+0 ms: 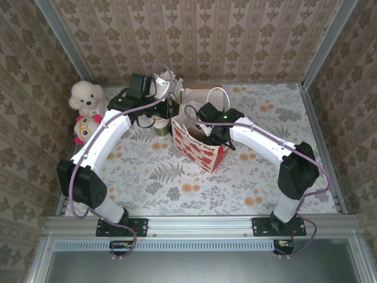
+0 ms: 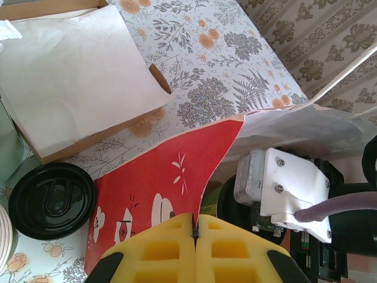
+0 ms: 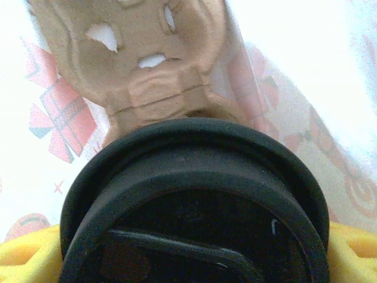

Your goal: Pack the takeout coffee

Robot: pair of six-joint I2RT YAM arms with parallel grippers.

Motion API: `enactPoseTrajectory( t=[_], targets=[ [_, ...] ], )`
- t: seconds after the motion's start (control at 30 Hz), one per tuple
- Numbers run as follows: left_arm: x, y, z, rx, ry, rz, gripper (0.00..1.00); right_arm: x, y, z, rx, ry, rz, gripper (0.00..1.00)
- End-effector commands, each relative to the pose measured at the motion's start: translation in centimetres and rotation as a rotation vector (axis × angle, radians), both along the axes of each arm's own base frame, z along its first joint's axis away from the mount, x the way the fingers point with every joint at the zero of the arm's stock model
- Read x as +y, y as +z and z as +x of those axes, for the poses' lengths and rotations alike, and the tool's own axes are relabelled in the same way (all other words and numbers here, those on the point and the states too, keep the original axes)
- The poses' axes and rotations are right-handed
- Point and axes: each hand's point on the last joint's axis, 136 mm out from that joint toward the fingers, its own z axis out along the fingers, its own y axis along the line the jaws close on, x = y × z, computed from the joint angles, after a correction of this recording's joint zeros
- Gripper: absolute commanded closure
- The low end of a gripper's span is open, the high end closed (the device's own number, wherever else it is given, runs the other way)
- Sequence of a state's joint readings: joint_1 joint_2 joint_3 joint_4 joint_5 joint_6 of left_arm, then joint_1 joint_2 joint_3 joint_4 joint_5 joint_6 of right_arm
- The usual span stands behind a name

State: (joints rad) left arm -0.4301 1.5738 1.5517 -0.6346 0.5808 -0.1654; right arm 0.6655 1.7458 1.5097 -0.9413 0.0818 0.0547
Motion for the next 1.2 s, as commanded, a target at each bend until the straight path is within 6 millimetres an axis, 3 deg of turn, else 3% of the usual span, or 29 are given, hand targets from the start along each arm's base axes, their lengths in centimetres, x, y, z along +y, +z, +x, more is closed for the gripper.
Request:
enactPoseTrajectory(
  t=[0.0,0.87,1.17],
  targets=[
    [-0.3,0.3,0.8,0.006,0.005,-0.025,1.00,0.6,0.8,-0.1,-0.016,0.018,0.045,0.75],
    [-0.5,0.4,0.7,0.025,0.000,-0.031,1.00,0.9,1.9,0.2,-0.066,0.015,0.092,0.76],
    [-0.5,0.4,0.7,0.022,0.001,-0.028,1.00,0.4,0.3,-0.5,-0.031,0.007,0.069,0.76]
  ],
)
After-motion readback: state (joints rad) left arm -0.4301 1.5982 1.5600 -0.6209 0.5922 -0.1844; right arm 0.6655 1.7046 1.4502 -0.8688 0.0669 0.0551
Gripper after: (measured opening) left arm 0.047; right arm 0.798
